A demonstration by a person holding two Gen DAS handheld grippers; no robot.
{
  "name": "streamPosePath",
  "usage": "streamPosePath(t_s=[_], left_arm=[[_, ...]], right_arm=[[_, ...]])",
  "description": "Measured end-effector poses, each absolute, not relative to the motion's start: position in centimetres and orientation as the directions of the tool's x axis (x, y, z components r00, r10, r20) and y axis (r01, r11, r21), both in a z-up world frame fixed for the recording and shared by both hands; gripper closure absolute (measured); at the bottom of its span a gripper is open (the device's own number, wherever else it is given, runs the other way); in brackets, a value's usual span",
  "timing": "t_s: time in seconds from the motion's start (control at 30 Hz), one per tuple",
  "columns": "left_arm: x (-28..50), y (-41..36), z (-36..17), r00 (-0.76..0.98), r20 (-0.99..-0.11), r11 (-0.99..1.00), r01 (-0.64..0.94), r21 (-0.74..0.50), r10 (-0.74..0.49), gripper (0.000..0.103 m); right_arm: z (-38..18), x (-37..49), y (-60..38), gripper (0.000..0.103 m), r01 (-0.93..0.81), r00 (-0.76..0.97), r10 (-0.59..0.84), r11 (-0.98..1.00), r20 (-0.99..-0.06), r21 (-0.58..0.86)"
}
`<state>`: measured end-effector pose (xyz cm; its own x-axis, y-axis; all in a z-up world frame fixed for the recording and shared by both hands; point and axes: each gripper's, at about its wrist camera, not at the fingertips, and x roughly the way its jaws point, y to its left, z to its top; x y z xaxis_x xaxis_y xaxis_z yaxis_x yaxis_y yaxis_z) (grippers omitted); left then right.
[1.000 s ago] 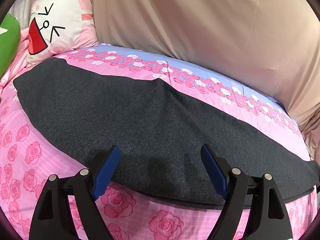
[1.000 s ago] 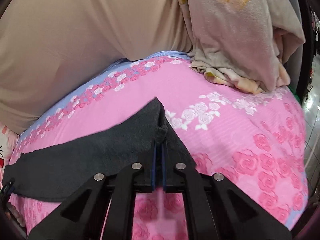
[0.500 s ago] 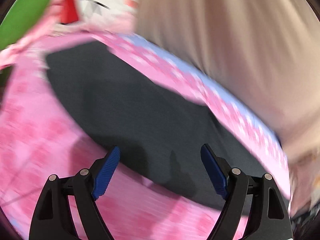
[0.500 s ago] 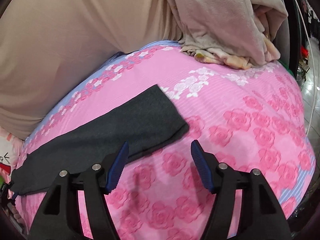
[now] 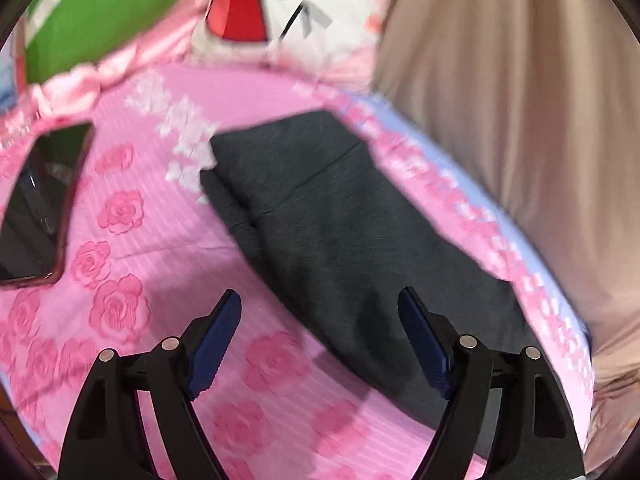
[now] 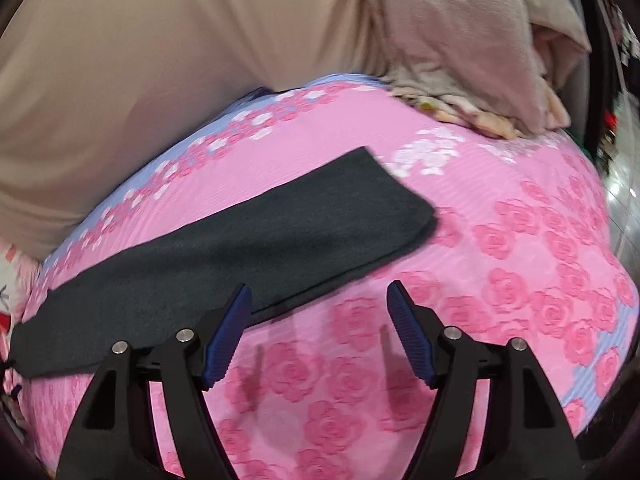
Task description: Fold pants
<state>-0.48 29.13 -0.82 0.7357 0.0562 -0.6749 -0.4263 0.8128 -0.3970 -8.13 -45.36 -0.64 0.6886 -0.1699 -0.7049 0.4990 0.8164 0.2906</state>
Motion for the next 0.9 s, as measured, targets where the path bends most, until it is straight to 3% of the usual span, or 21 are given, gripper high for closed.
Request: streamPosePath(t_s=[0.17,0.3,0.43,0.47,0.57,0.6,0.7,0.73,0.83,0.9], left_arm=[[-2.1,20.9,1.3,0.806,-0.591,0.909,-0.241,-0.339,-0.006,0.023],[-1.2,14.8,0.1,0.79,-0.605,0.947,-0.108,-0.302,-0.102,0.019],[-0.4,12.3,-1.3,0.77,-0.633,0.965,-0.099,-0.242,-0.08,0.019],[-0.6,12.0,-1.1,0.777,-0.626,0.968,-0.099,-0.232,-0.071,0.019],[-0.9,11.8,-1.2,0.776,-0.626,0.965,-0.102,-0.24,-0.074,0.019],[-0.9,11.9,-1.2,0.778,-0.623,0.963,-0.102,-0.248,-0.078,0.019],[-1.1,12.5,-1.4,0.781,-0.619,0.956,-0.115,-0.271,-0.081,0.019],[-0.9,12.7,-1.5,0.781,-0.619,0.955,-0.116,-0.274,-0.083,0.019],[-0.9,12.8,-1.5,0.781,-0.619,0.955,-0.116,-0.273,-0.082,0.019],[-0.8,12.9,-1.5,0.781,-0.619,0.956,-0.114,-0.272,-0.083,0.019]], right_arm=[[-1.5,-7.4,-49.5,0.033,0.563,0.667,-0.181,0.758,-0.722,0.329],[-2.8,-5.9,-51.0,0.03,0.56,0.662,-0.114,0.731,-0.741,0.389],[-2.9,-4.8,-51.4,0.033,0.55,0.669,-0.106,0.737,-0.736,0.393],[-2.9,-4.6,-51.6,0.04,0.551,0.669,-0.106,0.735,-0.736,0.396],[-3.1,-3.4,-51.9,0.094,0.516,0.677,-0.05,0.744,-0.734,0.424],[-2.7,-3.4,-51.7,0.094,0.502,0.693,-0.052,0.75,-0.719,0.43],[2.3,-5.6,-50.1,0.094,0.382,0.835,-0.097,0.811,-0.541,0.444],[2.6,-5.5,-50.0,0.094,0.394,0.827,-0.122,0.822,-0.548,0.411],[-1.5,-2.9,-52.0,0.094,0.487,0.688,-0.107,0.801,-0.718,0.348],[-1.8,-3.6,-51.8,0.094,0.477,0.708,-0.094,0.794,-0.7,0.376]])
